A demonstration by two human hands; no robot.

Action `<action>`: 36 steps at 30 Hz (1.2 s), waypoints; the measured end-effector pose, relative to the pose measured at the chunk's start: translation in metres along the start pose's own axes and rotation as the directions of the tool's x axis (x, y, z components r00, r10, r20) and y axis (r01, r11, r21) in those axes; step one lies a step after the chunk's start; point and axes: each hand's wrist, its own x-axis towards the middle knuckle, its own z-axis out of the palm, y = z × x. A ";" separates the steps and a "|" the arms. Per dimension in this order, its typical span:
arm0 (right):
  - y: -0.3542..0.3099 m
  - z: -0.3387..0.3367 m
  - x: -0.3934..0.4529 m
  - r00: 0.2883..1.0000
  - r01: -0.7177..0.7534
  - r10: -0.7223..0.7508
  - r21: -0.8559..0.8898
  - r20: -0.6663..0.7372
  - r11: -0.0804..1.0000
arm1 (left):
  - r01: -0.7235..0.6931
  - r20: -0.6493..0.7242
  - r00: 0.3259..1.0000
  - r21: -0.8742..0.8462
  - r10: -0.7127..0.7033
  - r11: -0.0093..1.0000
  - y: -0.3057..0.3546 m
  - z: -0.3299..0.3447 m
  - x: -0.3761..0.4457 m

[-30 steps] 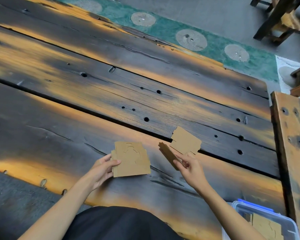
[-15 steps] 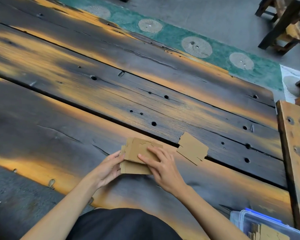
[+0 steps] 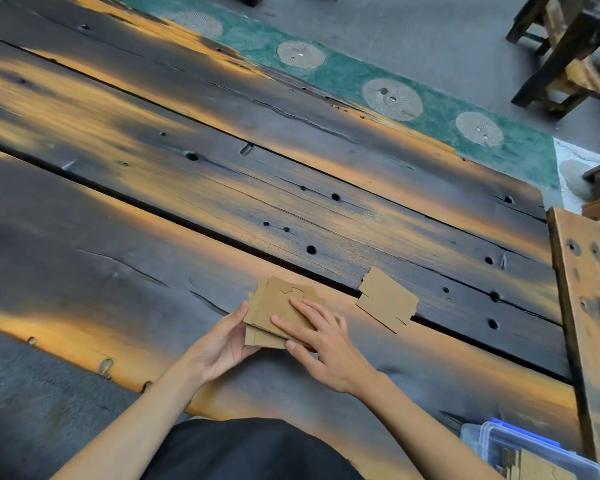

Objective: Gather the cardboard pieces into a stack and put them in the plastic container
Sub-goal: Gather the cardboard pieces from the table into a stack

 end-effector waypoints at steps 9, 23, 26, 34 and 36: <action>0.000 0.009 -0.001 0.999 0.030 -0.028 -0.097 0.025 0.995 | 0.045 -0.078 0.996 0.133 -0.034 0.990 0.009 0.000 0.005; 0.019 0.019 -0.019 0.995 -0.094 0.097 -0.135 0.019 0.986 | 0.096 -0.191 0.981 0.367 -0.026 0.925 -0.013 0.019 0.042; 0.028 0.018 -0.027 0.993 -0.115 0.117 -0.087 0.009 0.989 | 0.116 -0.230 0.973 0.423 -0.017 0.899 -0.021 0.024 0.051; 0.089 0.007 -0.052 0.895 -0.271 0.349 0.282 -0.278 0.920 | 0.162 -0.347 0.938 0.475 0.015 0.865 -0.030 0.030 0.079; 0.114 0.003 -0.056 0.771 -0.395 0.542 0.416 -0.335 0.819 | 0.164 -0.361 0.932 0.462 0.016 0.872 -0.030 0.032 0.084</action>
